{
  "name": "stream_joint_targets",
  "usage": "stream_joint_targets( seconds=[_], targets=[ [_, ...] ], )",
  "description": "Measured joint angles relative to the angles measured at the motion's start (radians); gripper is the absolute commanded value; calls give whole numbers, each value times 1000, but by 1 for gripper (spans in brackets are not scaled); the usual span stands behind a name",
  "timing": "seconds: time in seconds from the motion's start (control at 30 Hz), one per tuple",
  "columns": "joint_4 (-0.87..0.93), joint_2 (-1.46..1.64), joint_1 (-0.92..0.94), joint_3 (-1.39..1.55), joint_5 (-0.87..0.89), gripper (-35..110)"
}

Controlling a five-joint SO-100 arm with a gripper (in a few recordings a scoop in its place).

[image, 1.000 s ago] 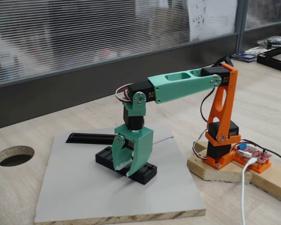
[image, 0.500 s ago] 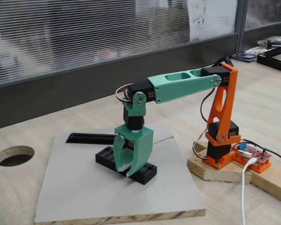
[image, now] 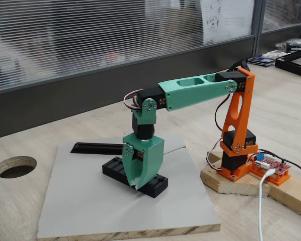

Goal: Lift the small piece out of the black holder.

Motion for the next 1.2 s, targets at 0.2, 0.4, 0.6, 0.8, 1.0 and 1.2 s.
stream_joint_targets(
  seconds=[0.2, 0.4, 0.6, 0.8, 1.0, 1.2],
  targets=[
    [5, 0, 0, 0, -3, 4],
    [5, 0, 0, 0, -3, 4],
    [5, 0, 0, 0, -3, 4],
    [6, 84, 3, -3, 3, 4],
    [6, 123, 6, -3, -2, 4],
    [6, 123, 6, -5, -3, 4]
  ],
)
